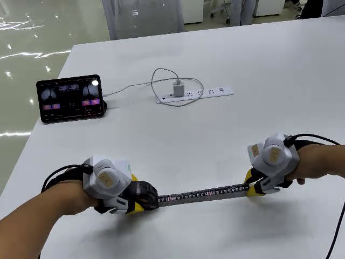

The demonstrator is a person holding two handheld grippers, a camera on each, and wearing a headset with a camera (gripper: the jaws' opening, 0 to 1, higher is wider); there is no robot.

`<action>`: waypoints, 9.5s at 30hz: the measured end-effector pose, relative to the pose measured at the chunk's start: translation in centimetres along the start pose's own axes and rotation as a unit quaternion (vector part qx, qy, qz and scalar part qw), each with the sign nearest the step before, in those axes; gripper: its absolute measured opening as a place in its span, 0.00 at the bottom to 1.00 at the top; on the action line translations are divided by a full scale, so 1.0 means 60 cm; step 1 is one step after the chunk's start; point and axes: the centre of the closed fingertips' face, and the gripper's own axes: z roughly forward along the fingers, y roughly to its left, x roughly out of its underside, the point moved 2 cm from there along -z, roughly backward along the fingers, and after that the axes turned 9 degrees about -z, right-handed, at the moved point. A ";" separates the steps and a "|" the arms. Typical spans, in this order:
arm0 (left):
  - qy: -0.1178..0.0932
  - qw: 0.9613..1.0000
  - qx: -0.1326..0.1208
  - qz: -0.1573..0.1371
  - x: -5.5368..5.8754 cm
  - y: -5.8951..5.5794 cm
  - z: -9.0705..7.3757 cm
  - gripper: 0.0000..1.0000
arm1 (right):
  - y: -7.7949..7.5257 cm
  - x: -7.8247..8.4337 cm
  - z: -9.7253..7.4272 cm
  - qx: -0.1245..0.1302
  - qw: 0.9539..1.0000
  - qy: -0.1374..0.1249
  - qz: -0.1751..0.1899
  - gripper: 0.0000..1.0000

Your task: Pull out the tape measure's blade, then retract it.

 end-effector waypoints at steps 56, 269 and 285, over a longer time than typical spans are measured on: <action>0.049 0.999 0.015 -0.012 0.001 0.023 -0.045 0.50 | -0.007 -0.025 -0.028 0.000 0.999 0.016 -0.038 0.28; -0.263 0.760 -0.351 -0.479 -0.006 -0.008 0.006 0.99 | -0.001 -0.012 -0.039 0.055 0.998 -0.035 0.018 0.88; -0.267 0.765 -0.359 -0.464 -0.009 0.012 -0.001 0.99 | -0.008 -0.003 -0.009 0.030 0.999 -0.018 0.004 0.76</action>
